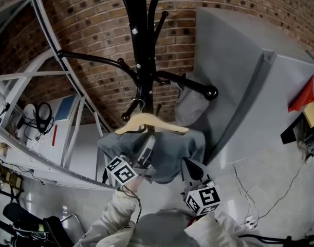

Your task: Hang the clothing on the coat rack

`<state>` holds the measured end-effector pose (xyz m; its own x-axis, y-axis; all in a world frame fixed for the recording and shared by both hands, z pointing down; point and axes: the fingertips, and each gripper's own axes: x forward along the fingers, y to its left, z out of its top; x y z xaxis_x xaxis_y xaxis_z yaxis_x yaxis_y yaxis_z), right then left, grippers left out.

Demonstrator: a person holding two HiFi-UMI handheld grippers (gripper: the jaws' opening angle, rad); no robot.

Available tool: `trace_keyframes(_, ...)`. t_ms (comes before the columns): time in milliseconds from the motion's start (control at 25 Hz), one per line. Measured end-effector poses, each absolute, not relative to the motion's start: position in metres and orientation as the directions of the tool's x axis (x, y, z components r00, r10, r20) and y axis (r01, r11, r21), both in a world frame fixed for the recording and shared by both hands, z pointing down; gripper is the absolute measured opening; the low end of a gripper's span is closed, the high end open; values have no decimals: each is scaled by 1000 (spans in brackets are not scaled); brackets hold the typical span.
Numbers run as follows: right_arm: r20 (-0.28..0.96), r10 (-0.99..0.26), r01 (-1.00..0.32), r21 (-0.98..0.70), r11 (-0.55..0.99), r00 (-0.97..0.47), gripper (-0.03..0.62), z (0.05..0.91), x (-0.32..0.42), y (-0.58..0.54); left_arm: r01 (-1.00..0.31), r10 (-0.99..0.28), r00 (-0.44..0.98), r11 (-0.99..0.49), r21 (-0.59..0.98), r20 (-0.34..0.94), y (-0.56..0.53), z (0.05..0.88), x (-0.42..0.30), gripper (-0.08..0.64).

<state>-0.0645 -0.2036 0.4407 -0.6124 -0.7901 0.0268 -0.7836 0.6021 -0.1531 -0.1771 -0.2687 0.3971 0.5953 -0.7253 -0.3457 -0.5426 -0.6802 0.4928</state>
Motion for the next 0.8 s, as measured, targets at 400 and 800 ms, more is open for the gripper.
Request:
trace_keyframes(400, 28, -729, -719, -193, 667, -684, 23, 450, -76, -192, -789, -848, 504, -529, 313, -163, -215, 419, -169, 8)
trace_keyframes(800, 23, -737, -727, -186, 661, -675, 23, 446, -99, -142, -899, -903, 425, -429, 90, -60, -136, 431, -190, 8)
